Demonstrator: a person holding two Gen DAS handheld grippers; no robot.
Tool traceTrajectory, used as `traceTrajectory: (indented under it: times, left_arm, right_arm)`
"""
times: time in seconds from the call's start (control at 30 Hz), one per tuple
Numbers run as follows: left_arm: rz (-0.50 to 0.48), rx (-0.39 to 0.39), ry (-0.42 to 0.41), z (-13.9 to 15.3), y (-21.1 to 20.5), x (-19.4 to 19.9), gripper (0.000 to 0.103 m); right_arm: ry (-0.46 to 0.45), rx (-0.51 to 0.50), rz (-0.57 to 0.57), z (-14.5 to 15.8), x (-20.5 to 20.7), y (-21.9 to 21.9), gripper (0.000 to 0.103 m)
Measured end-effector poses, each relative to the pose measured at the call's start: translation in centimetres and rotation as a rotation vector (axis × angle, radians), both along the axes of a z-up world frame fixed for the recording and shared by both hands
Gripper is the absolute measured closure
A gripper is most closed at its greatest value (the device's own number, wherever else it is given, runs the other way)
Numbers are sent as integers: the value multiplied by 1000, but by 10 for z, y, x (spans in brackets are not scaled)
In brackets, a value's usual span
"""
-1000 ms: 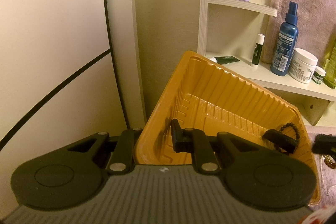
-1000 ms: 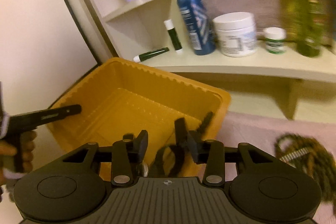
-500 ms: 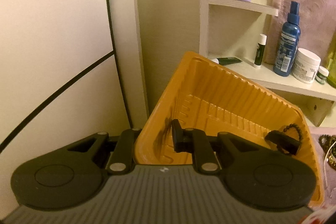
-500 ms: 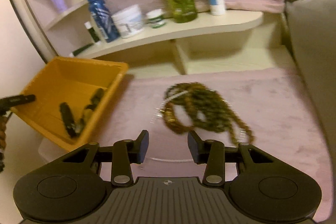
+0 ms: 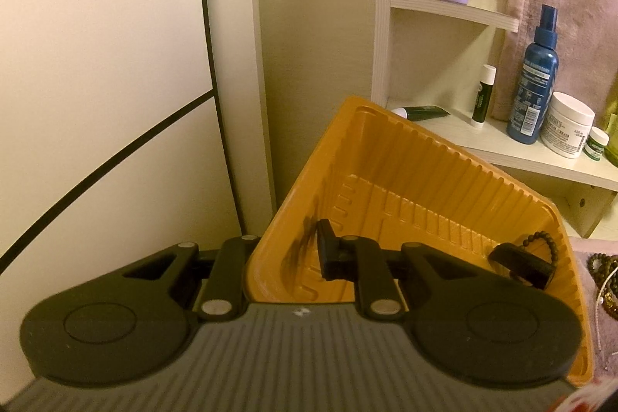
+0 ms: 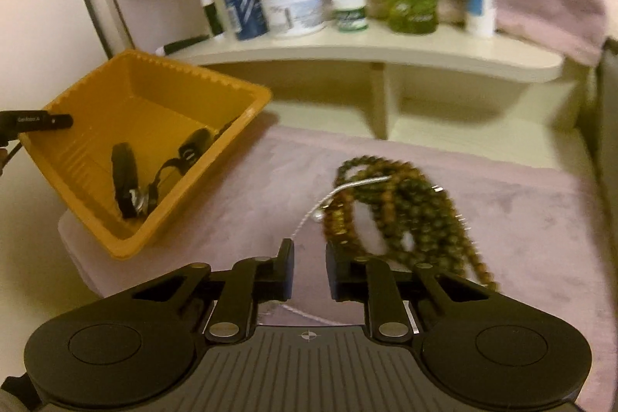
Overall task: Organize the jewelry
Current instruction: 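Grasp a brown beaded bracelet from the pile with the right tool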
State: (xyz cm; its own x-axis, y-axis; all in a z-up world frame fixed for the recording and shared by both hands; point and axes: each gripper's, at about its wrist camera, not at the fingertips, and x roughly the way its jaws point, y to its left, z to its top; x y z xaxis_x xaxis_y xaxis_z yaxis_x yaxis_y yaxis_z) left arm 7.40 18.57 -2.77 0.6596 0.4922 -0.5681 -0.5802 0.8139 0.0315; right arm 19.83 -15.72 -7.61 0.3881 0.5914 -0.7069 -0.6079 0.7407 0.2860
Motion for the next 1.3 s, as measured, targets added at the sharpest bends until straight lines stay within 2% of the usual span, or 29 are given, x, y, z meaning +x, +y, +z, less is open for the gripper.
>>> traceTrajectory:
  times: [0.17,0.27,0.5,0.8,1.17,1.3]
  left_arm:
    - [-1,-6,-1,-1,1,0,86]
    - [1,-11,-5,-1,2,0,86]
    - [-2,-21,-15,-2,3,-2,87]
    - [-11,-34,-29,-2,5,-4,88]
    - [-13,-39,-38,-2,5,-6,88]
    - [-13,-40,-35,-3,6,-5,88]
  right_arm:
    - [33,-42,4,-17,7,18,86]
    - [5,-53,-34,-20,10,22,89]
    - [-34,-75,-111,-23,19,40,88]
    - [-125,-148,-129,-26,17,61,88]
    - [-108,-165,-198,-25,21,70,89]
    - [-87,-154,-195,-23,21,66,94]
